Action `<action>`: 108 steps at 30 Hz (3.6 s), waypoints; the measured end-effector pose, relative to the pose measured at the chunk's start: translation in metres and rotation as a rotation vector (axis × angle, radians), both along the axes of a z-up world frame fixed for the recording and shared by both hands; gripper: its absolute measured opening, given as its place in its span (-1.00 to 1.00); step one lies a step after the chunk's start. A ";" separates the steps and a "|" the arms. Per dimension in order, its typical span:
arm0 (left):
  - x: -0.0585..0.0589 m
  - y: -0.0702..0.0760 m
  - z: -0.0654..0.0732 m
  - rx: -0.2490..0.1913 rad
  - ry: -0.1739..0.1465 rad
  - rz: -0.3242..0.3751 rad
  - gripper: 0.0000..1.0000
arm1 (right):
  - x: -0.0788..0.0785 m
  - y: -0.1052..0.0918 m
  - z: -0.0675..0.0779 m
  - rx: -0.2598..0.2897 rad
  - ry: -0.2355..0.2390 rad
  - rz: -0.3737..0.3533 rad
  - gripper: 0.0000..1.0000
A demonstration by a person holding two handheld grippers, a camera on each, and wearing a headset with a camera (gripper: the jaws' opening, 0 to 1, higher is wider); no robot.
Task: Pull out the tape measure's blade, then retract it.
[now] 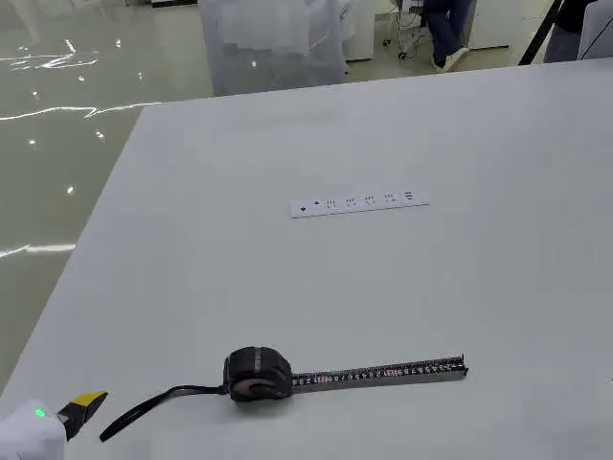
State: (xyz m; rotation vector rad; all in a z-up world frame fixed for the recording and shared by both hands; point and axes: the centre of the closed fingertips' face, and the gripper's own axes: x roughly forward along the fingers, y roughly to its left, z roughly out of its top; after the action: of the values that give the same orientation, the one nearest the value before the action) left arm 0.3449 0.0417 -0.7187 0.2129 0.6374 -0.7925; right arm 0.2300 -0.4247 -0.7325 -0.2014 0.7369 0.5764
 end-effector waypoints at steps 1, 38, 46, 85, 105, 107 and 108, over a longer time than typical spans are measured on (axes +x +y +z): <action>0.000 0.001 0.000 0.005 -0.006 0.000 0.99 | 0.000 -0.001 0.000 -0.004 -0.003 0.000 0.98; -0.008 0.005 -0.001 0.018 0.002 -0.022 0.98 | -0.003 -0.005 -0.002 -0.038 -0.001 0.031 0.98; -0.005 0.003 0.003 0.022 -0.007 -0.027 0.98 | 0.001 0.001 0.000 -0.033 0.006 0.047 0.98; 0.006 -0.041 0.014 -0.022 -0.010 -0.059 0.99 | 0.022 0.016 0.012 -0.070 -0.008 0.166 0.98; 0.029 -0.094 0.015 0.000 -0.026 0.017 0.99 | 0.065 0.033 0.022 -0.135 -0.005 0.337 0.98; 0.029 -0.096 0.015 -0.002 -0.026 0.031 0.99 | 0.067 0.034 0.022 -0.138 0.002 0.348 0.98; 0.033 -0.097 0.016 -0.006 -0.038 0.062 0.99 | 0.069 0.034 0.023 -0.143 0.000 0.356 0.98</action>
State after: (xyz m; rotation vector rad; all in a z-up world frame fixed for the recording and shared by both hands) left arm 0.3776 -0.0549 -0.7027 0.2010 0.6032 -0.7290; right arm 0.2989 -0.3905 -0.7099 -0.4709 0.7481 0.8622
